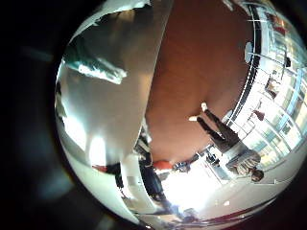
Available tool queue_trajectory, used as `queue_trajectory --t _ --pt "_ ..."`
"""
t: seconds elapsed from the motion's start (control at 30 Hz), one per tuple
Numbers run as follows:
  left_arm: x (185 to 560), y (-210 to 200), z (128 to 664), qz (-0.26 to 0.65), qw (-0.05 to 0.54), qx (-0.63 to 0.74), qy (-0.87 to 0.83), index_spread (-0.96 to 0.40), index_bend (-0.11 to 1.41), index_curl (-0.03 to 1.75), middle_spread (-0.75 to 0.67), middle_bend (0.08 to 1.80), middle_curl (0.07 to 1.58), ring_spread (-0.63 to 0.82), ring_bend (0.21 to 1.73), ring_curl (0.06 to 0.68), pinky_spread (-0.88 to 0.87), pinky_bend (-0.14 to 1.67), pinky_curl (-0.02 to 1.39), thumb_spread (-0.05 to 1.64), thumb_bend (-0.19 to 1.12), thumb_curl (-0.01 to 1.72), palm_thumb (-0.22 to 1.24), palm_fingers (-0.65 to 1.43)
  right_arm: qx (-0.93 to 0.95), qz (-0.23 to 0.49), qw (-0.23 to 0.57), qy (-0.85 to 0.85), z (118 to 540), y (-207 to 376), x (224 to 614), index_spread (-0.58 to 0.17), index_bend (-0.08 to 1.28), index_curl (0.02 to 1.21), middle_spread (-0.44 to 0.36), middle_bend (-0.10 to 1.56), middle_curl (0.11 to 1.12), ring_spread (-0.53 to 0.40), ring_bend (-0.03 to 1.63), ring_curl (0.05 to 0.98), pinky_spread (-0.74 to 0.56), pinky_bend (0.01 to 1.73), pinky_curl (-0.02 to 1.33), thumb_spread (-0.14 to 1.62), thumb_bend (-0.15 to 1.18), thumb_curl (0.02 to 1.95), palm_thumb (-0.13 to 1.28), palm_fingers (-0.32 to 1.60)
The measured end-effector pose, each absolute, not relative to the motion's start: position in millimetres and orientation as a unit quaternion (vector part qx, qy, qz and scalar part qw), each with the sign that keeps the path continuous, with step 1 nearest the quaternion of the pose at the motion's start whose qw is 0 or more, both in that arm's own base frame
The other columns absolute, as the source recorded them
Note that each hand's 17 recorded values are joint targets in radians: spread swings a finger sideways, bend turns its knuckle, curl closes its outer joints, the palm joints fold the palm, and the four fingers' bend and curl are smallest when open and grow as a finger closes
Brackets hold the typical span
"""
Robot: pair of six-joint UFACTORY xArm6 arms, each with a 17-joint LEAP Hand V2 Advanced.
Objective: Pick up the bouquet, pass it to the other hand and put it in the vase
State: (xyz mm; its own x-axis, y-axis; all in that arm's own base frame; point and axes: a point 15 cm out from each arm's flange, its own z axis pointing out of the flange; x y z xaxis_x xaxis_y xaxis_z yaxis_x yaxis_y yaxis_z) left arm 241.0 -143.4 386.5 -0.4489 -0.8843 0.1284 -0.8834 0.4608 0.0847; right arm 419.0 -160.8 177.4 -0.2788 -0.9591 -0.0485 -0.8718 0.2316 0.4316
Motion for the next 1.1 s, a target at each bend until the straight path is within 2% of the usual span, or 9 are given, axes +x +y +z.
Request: queue_trajectory --t 0.07,0.17,0.23,0.33,0.5,0.67,0.9,1.1 --pt "241.3 -144.0 386.5 -0.003 0.077 0.519 -0.851 0.06 0.19 0.39 0.38 0.20 0.34 0.53 0.46 0.190 0.50 0.18 0.24 1.11 -0.02 0.36 0.38 0.17 0.593 -0.190 0.121 -0.773 175.1 -160.2 419.1 -0.358 0.30 0.43 -0.342 0.55 0.47 -0.253 0.95 0.290 -0.10 0.68 0.09 1.03 -0.01 0.44 0.68 0.95" --pt "241.6 -143.2 386.9 -0.002 0.077 0.520 -0.851 0.06 0.19 0.40 0.38 0.20 0.34 0.53 0.46 0.189 0.50 0.18 0.24 1.11 -0.02 0.36 0.38 0.17 0.597 -0.187 0.128 -0.770 175.6 -159.7 420.3 -0.397 0.35 0.47 -0.326 0.59 0.50 -0.278 0.97 0.318 -0.26 0.80 0.12 1.03 -0.01 0.44 0.71 1.16" --pt "241.6 -143.5 387.3 -0.002 0.076 0.520 -0.851 0.06 0.19 0.40 0.38 0.20 0.34 0.53 0.46 0.189 0.50 0.18 0.24 1.11 -0.02 0.36 0.38 0.17 0.598 -0.192 0.138 -0.766 174.5 -159.1 418.1 -0.414 0.43 0.52 -0.318 0.68 0.54 -0.277 1.00 0.345 -0.37 0.86 0.15 1.02 -0.01 0.45 0.74 1.32" --pt "242.0 -143.8 388.6 0.000 0.075 0.520 -0.851 0.06 0.19 0.40 0.38 0.20 0.34 0.53 0.46 0.189 0.50 0.18 0.24 1.11 -0.02 0.36 0.38 0.17 0.601 -0.191 0.144 -0.763 180.0 -157.7 421.3 -0.416 0.57 0.59 -0.288 0.83 0.60 -0.274 1.06 0.387 -0.44 0.94 0.20 1.01 -0.01 0.46 0.78 1.42" --pt "241.2 -143.6 389.9 0.000 0.075 0.520 -0.851 0.06 0.19 0.40 0.38 0.20 0.34 0.53 0.46 0.189 0.50 0.18 0.24 1.11 -0.02 0.36 0.38 0.17 0.603 -0.173 0.131 -0.767 193.5 -158.5 429.2 -0.401 0.80 0.73 -0.259 1.03 0.70 -0.248 1.23 0.472 -0.38 1.19 0.32 0.99 0.01 0.51 0.90 1.34" --pt "241.0 -143.4 390.4 0.001 0.074 0.520 -0.851 0.06 0.19 0.40 0.38 0.20 0.34 0.53 0.46 0.189 0.50 0.18 0.24 1.11 -0.02 0.35 0.38 0.18 0.607 -0.100 0.064 -0.786 241.4 -167.6 453.7 -0.362 0.97 0.83 -0.226 1.17 0.78 -0.235 1.34 0.541 -0.30 1.38 0.42 0.99 0.09 0.60 1.08 1.23" --pt "243.1 -144.0 393.7 0.006 0.071 0.519 -0.852 0.06 0.19 0.40 0.38 0.20 0.34 0.53 0.46 0.189 0.50 0.17 0.23 1.11 -0.02 0.35 0.38 0.18 0.610 -0.020 -0.013 -0.792 330.4 -167.3 452.1 -0.306 1.06 0.89 -0.180 1.27 0.82 -0.208 1.43 0.604 -0.22 1.45 0.50 0.96 0.10 0.70 1.15 1.17" --pt "250.5 -143.0 404.4 0.020 0.064 0.523 -0.850 0.06 0.20 0.40 0.37 0.20 0.35 0.53 0.46 0.189 0.50 0.18 0.23 1.11 -0.02 0.35 0.38 0.19 0.628 0.025 -0.111 -0.770 414.5 -138.4 444.0 -0.274 1.10 0.91 -0.154 1.31 0.81 -0.194 1.46 0.627 -0.19 1.45 0.54 0.94 0.10 0.77 1.16 1.15"
